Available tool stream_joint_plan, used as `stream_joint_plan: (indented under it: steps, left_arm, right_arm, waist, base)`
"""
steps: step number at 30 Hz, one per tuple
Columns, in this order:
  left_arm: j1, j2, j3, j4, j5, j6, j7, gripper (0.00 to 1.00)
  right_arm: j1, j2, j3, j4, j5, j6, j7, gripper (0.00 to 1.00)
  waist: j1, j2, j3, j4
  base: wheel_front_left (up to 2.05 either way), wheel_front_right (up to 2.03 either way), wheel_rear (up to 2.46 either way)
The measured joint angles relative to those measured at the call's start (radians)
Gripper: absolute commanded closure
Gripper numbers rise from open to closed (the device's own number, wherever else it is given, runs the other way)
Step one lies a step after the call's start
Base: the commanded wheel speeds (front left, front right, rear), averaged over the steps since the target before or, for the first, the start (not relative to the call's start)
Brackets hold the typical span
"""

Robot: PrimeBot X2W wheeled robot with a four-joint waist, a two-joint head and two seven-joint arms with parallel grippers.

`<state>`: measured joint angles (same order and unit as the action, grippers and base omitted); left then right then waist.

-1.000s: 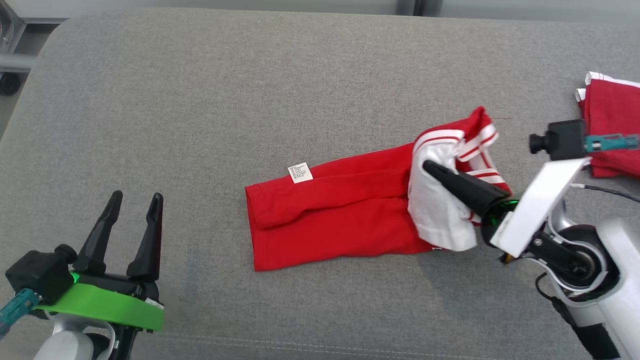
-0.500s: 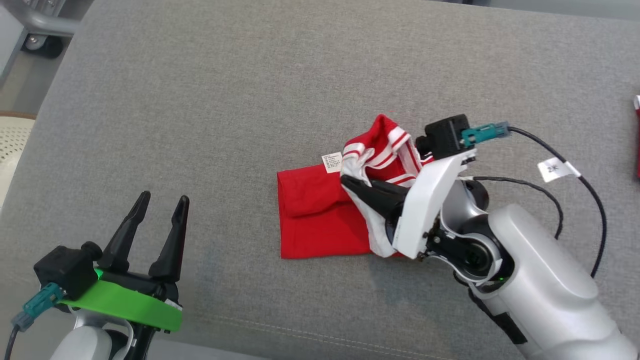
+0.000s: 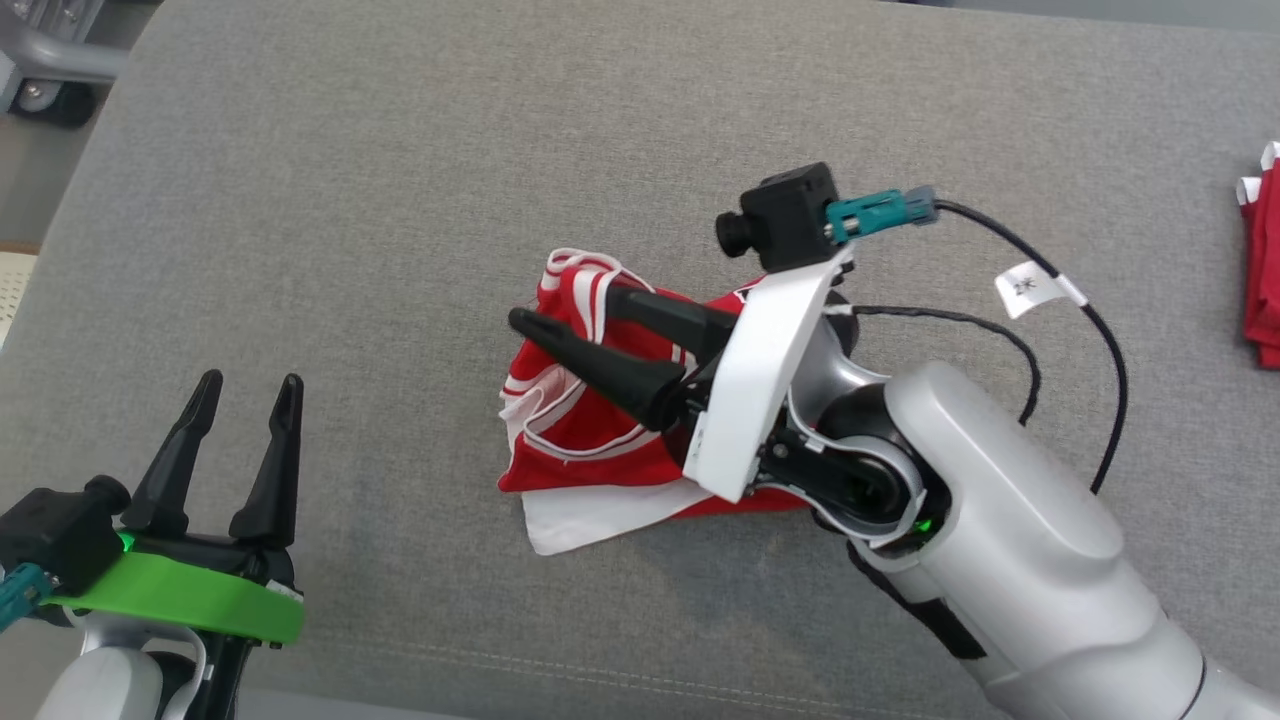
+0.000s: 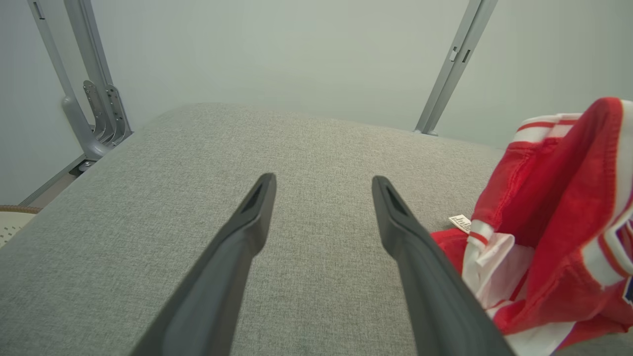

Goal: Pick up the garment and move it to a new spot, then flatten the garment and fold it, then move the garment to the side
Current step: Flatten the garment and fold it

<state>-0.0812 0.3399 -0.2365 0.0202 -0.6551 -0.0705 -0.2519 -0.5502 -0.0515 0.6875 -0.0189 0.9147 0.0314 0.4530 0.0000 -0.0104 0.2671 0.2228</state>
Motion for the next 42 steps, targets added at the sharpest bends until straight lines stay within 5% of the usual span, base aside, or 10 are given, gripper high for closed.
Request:
stream_joint_plan:
  steps: [10, 15, 23, 33, 42]
  left_arm:
    - [0.005, -0.003, 0.021, -0.018, 0.0, 0.0, 0.0, 0.0]
    - [0.003, -0.015, 0.004, -0.014, 0.0, -0.001, 0.0, 0.0]
    - [0.001, -0.028, -0.013, 0.001, 0.005, -0.01, 0.0, 0.0]
    - [0.001, -0.044, 0.006, -0.015, 0.016, -0.01, 0.0, 0.0]
    - [0.003, -0.045, 0.027, -0.033, 0.021, -0.01, 0.0, 0.0]
  right_arm:
    - [0.071, -0.091, -0.101, 0.058, -0.011, -0.016, -0.058, 0.0]
    - [0.086, -0.073, -0.092, 0.084, -0.017, -0.013, -0.071, 0.0]
    - [0.086, -0.085, -0.12, 0.096, -0.024, -0.006, -0.12, 0.0]
    - [0.178, -0.237, -0.241, 0.156, -0.07, -0.056, -0.173, 0.0]
    - [0.272, -0.225, -0.266, 0.197, 0.003, -0.066, -0.188, 0.0]
  waist:
    - [0.0, 0.0, 0.014, -0.077]
    - [0.0, 0.0, 0.019, -0.095]
    - [0.0, 0.0, 0.009, -0.067]
    - [0.0, 0.0, -0.003, -0.029]
    - [0.0, 0.0, 0.02, 0.001]
  base:
    - [0.0, 0.0, 0.0]
    - [0.0, 0.0, 0.0]
    - [0.0, 0.0, 0.0]
    - [0.0, 0.0, 0.0]
    - [0.0, 0.0, 0.0]
